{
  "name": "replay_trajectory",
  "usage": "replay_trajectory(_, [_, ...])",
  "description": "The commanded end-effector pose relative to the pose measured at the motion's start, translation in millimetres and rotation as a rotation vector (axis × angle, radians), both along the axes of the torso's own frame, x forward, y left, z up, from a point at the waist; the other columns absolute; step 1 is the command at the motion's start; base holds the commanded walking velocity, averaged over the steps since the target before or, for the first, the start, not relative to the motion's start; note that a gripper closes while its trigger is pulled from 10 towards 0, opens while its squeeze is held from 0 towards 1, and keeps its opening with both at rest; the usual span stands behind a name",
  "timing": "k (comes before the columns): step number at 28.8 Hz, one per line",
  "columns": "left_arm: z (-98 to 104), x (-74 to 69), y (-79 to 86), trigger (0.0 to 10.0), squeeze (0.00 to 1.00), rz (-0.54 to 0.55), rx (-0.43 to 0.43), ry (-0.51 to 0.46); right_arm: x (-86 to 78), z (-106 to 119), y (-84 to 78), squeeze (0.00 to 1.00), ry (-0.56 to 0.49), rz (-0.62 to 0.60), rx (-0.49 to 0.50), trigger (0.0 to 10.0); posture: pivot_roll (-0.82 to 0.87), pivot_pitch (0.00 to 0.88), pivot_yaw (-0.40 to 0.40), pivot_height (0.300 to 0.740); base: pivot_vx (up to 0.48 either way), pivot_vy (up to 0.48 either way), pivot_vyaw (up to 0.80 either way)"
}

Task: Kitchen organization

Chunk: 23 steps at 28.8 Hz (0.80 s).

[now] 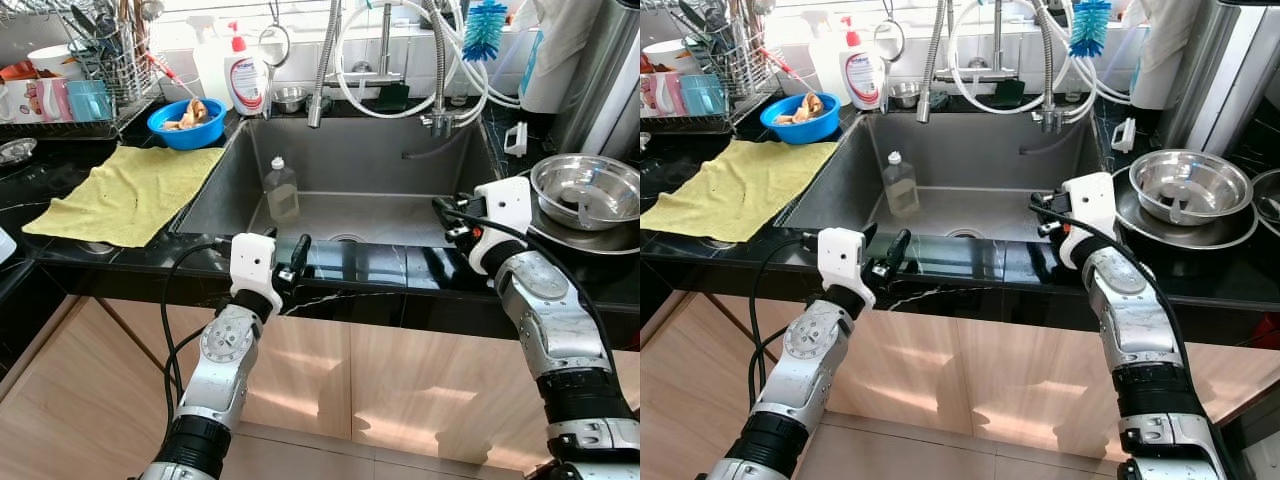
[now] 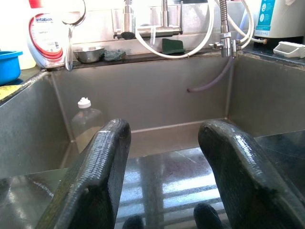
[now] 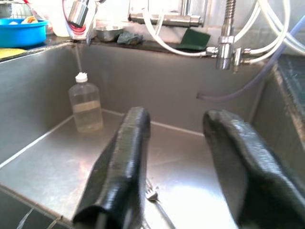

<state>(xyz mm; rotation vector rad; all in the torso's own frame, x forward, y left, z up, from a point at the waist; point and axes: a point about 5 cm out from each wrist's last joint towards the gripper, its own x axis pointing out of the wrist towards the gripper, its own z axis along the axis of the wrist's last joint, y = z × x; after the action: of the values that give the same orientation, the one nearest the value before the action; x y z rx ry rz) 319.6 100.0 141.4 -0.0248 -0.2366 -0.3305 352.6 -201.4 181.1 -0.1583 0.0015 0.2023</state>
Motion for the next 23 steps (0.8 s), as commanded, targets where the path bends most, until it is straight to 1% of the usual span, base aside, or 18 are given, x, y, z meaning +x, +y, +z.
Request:
replay_trajectory(1, [3.6, 0.0, 4.9, 10.0, 0.0, 0.015, 0.01, -0.009, 1.4, 9.8, 3.3, 0.0, -0.049, -0.004, 0.0, 10.0, -0.1, 0.0, 0.072, 0.74, 0.0, 0.0, 0.0])
replay_trajectory(6, [3.2, 0.5, 5.0, 10.0, 0.0, 0.014, 0.012, -0.01, -1.7, 13.1, 5.1, 0.0, -0.084, -0.017, -0.006, 10.0, -0.09, 0.0, 0.076, 0.74, 0.0, 0.0, 0.0])
replay_trajectory(8, [4.4, 1.7, 5.1, 10.0, 0.0, 0.015, 0.013, -0.013, -2.7, 18.0, 6.3, 0.0, -0.114, -0.033, -0.031, 10.0, -0.09, 0.0, 0.076, 0.74, 0.0, 0.0, 0.0])
replay_trajectory(10, [4.5, 1.8, 4.8, 10.0, 0.0, 0.017, 0.011, -0.013, -4.1, 23.6, 8.7, 0.0, -0.144, -0.043, -0.023, 10.0, -0.09, 0.0, 0.075, 0.74, 0.0, 0.0, 0.0])
replay_trajectory(13, [5.4, 1.1, 3.2, 10.0, 0.0, 0.016, 0.008, -0.017, -6.9, 30.0, 9.6, 0.0, -0.186, -0.051, -0.046, 10.0, -0.09, 0.0, 0.069, 0.74, 0.0, 0.0, 0.0])
replay_trajectory(14, [6.2, 0.8, 2.8, 10.0, 0.0, 0.021, 0.004, -0.022, -9.8, 38.1, 7.7, 0.0, -0.238, -0.087, -0.034, 10.0, -0.09, 0.0, 0.065, 0.74, 0.0, 0.0, 0.0])
replay_trajectory(16, [6.4, 0.4, 3.0, 10.0, 0.0, 0.025, 0.001, -0.025, -11.8, 42.1, 6.8, 0.0, -0.265, -0.105, -0.018, 10.0, -0.09, 0.0, 0.065, 0.74, 0.0, 0.0, 0.0])
replay_trajectory(17, [7.2, 1.0, 5.7, 10.0, 0.0, 0.032, 0.0, -0.027, -15.1, 50.1, 5.5, 0.0, -0.306, -0.129, -0.024, 10.0, -0.11, 0.0, 0.071, 0.74, 0.0, 0.0, 0.0])
replay_trajectory(18, [7.2, 1.0, 5.7, 10.0, 0.0, 0.032, 0.0, -0.027, -15.1, 50.1, 5.5, 0.0, -0.306, -0.129, -0.024, 10.0, -0.11, 0.0, 0.071, 0.74, 0.0, 0.0, 0.0])
replay_trajectory(20, [9.6, 2.6, 13.6, 10.0, 0.0, 0.039, 0.023, -0.04, -27.4, 64.2, 2.1, 0.0, -0.385, -0.175, -0.025, 10.0, -0.13, 0.0, 0.075, 0.74, 0.0, 0.0, 0.0])
replay_trajectory(22, [10.6, 3.1, 15.3, 10.0, 0.0, 0.04, 0.028, -0.045, -30.0, 65.8, 1.2, 0.0, -0.397, -0.184, -0.024, 10.0, -0.13, 0.0, 0.076, 0.74, 0.0, 0.0, 0.0])
replay_trajectory(23, [13.5, 4.2, 21.3, 10.0, 0.0, 0.046, 0.044, -0.057, -36.6, 67.6, -0.9, 0.0, -0.414, -0.205, -0.018, 10.0, -0.14, 0.0, 0.081, 0.74, 0.0, 0.0, 0.0])
